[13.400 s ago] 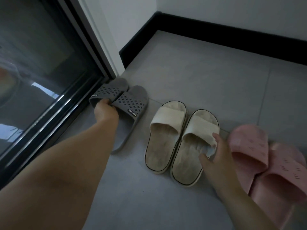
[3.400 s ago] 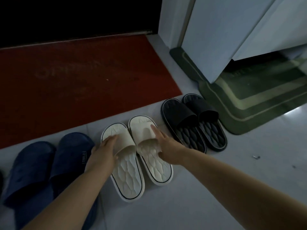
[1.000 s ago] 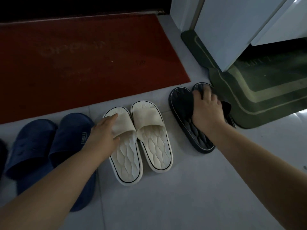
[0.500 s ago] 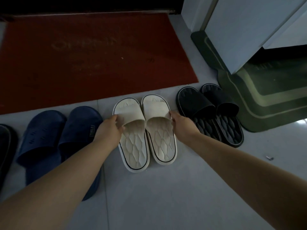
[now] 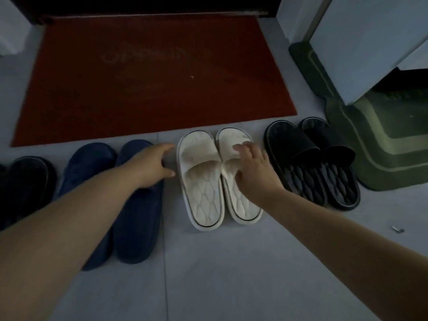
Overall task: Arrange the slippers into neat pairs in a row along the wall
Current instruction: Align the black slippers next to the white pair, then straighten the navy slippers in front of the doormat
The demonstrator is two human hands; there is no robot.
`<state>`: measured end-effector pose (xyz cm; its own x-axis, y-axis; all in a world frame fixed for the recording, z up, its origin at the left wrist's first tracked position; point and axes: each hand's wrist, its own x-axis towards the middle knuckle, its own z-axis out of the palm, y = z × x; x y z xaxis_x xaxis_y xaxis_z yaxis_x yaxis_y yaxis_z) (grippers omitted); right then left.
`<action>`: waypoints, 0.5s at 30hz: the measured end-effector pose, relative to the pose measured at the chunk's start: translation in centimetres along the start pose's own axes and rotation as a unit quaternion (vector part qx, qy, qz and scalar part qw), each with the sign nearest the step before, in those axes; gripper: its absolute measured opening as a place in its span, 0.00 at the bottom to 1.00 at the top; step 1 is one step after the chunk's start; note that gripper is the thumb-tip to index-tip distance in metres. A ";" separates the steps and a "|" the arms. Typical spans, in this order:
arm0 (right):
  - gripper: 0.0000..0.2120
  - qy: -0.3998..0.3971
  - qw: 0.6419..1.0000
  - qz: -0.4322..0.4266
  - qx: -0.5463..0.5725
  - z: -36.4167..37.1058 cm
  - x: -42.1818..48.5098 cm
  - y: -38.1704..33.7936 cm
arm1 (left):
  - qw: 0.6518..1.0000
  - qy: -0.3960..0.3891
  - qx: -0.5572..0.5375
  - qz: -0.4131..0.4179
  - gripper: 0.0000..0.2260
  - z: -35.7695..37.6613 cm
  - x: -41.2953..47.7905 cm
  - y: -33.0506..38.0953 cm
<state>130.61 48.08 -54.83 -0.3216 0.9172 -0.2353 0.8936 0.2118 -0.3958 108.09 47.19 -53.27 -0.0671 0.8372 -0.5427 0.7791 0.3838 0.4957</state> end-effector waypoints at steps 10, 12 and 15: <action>0.33 -0.244 0.961 -0.062 0.110 6.9 0.5 -11.9 | 0.967 -0.015 0.154 -0.204 0.41 -4.7 -5.0 -15.1; 0.32 -0.212 0.969 -0.015 0.128 7.8 1.4 -12.7 | 0.981 0.056 0.081 -0.166 0.34 -3.9 -5.5 -16.2; 0.28 -0.161 0.978 0.018 0.130 8.5 2.3 -13.3 | 0.981 0.128 0.031 -0.146 0.28 -3.6 -5.1 -16.9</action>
<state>115.30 44.51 -57.64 -0.4099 0.7597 -0.5048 0.8106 0.0496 -0.5835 93.04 37.85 -56.42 -0.4408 0.7683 -0.4641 0.7394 0.6040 0.2976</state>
